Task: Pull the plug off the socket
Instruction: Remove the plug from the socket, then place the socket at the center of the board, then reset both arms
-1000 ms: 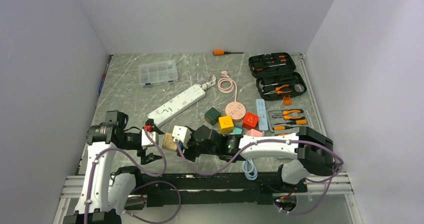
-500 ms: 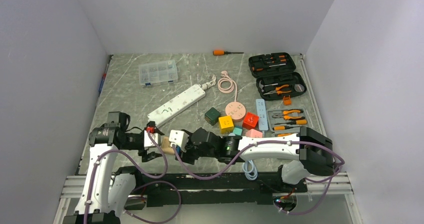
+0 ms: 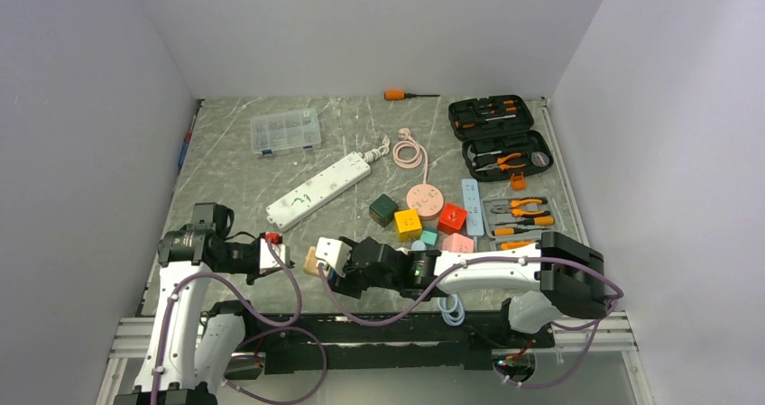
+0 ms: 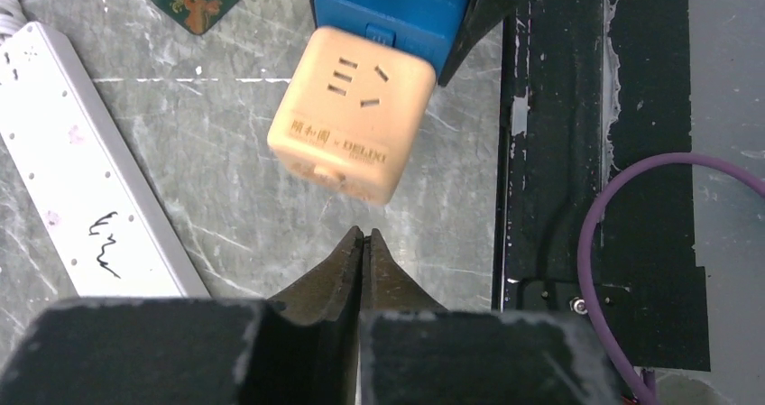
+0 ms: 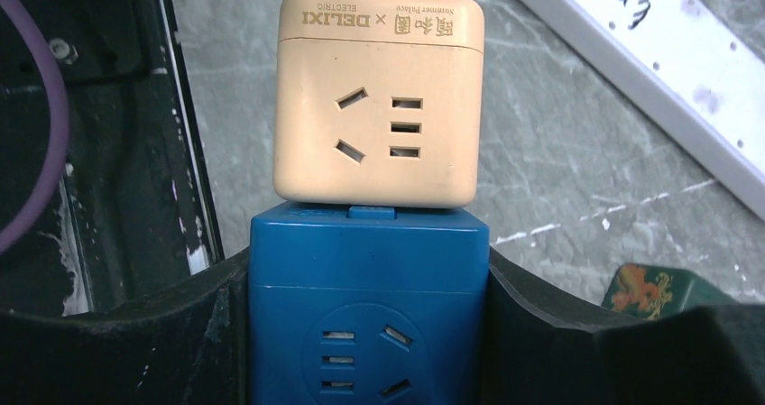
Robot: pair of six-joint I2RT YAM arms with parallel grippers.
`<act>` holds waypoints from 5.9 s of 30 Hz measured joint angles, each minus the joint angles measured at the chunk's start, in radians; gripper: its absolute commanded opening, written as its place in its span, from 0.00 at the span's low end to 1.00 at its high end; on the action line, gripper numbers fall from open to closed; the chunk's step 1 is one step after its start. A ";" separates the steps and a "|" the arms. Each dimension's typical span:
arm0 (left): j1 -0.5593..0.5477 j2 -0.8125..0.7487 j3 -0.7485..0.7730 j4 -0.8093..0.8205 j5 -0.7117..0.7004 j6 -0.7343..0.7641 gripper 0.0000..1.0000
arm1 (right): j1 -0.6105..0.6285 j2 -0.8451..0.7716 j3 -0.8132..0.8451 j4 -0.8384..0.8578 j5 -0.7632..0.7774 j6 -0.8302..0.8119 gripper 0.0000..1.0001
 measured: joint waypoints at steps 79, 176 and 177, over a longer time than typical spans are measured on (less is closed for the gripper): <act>-0.070 0.001 0.061 -0.085 0.126 0.050 0.00 | -0.033 -0.050 0.024 0.187 -0.305 -0.105 0.00; -0.269 0.598 0.496 0.508 -0.565 -1.055 0.99 | -0.561 -0.563 -0.147 -0.406 0.426 0.711 1.00; -0.224 0.599 0.509 0.497 -0.577 -1.069 0.99 | -0.611 -0.551 -0.130 -0.403 0.416 0.705 1.00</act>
